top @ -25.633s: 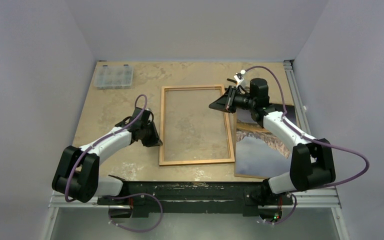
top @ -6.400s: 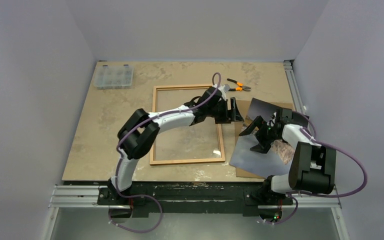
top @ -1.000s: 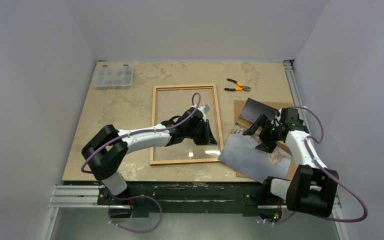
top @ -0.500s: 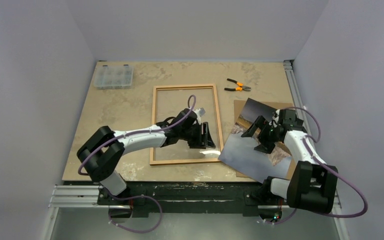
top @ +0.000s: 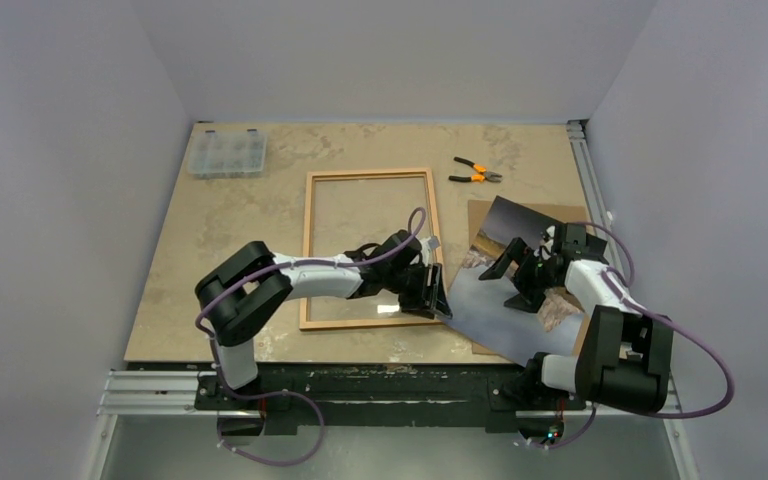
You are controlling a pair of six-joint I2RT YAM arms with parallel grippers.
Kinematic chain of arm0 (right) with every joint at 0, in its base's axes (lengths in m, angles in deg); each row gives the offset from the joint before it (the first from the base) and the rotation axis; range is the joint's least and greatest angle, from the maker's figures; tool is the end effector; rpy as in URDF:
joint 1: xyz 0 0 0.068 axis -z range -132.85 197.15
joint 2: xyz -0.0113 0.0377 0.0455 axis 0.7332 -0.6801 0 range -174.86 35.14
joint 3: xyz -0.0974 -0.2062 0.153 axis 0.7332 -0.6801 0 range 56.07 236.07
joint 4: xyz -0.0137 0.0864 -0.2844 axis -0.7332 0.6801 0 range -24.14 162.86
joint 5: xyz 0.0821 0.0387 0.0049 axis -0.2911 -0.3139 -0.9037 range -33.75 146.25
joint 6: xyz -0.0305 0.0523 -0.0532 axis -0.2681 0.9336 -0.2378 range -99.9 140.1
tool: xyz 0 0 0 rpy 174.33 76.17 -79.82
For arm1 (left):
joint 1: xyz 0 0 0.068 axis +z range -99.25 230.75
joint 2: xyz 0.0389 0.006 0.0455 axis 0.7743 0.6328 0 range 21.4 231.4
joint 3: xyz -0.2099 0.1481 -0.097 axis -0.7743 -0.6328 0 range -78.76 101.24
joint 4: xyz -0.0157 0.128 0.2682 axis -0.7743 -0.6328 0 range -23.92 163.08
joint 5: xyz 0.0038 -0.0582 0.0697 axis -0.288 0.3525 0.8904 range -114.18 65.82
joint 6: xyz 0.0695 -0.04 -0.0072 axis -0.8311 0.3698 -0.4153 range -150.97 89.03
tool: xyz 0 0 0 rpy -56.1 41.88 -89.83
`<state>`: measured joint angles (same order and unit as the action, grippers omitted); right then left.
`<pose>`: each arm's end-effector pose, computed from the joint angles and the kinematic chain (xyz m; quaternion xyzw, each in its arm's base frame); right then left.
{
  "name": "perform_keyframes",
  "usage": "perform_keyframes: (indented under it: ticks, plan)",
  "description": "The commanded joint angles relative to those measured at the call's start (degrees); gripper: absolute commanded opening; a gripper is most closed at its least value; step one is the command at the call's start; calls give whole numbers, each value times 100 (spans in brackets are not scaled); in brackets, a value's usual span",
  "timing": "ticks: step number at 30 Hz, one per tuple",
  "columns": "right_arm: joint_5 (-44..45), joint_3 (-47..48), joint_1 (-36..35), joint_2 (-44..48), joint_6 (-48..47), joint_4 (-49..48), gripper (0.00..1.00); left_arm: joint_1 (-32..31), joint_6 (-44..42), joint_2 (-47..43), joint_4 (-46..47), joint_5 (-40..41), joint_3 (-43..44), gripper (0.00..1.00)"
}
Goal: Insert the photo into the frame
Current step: Pick up the photo at the center of the board.
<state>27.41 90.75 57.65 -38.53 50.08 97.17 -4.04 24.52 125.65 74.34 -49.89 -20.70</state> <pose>0.2505 -0.0122 0.1100 0.2901 0.9101 0.2698 0.1218 0.2185 -0.3617 0.1117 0.0797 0.9010 -0.4241 0.0449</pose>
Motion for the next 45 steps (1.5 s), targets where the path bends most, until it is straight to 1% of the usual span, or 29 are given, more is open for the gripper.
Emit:
perform_keyframes:
  ticks: [1,8,12,14,17,22,23,27,32,36,40,45]
  plan:
    - [135,-135,-17,-104,-95,-239,94,-10,135,134,339,-155,214,51]
    - [138,-145,-17,-119,-95,-247,94,-28,335,364,689,-214,214,49]
    - [134,-161,-20,-100,-97,-248,94,-28,560,403,1026,-181,107,45]
    - [127,-163,-20,-75,-96,-240,94,-24,659,394,1192,-169,43,40]
    - [100,-163,-17,-22,-95,-234,94,-28,698,389,1263,-125,30,28]
    - [-5,-110,-13,136,-106,-162,95,-20,645,266,1096,62,-3,3]
    - [-27,-74,-20,180,-109,-130,95,-12,601,225,994,121,-5,0]
    - [-103,106,-21,399,-137,60,95,104,497,-93,751,355,-145,0]
    - [-117,332,-16,649,-173,270,95,430,470,-649,724,527,-648,0]
    - [-125,407,-16,713,-198,340,95,724,336,-1170,502,683,-1098,0]
    - [-131,400,-15,700,-218,337,95,949,175,-1835,-68,1046,-1524,0]
    - [-153,358,-21,678,-229,291,95,1114,18,-2759,-995,1608,-1912,0]
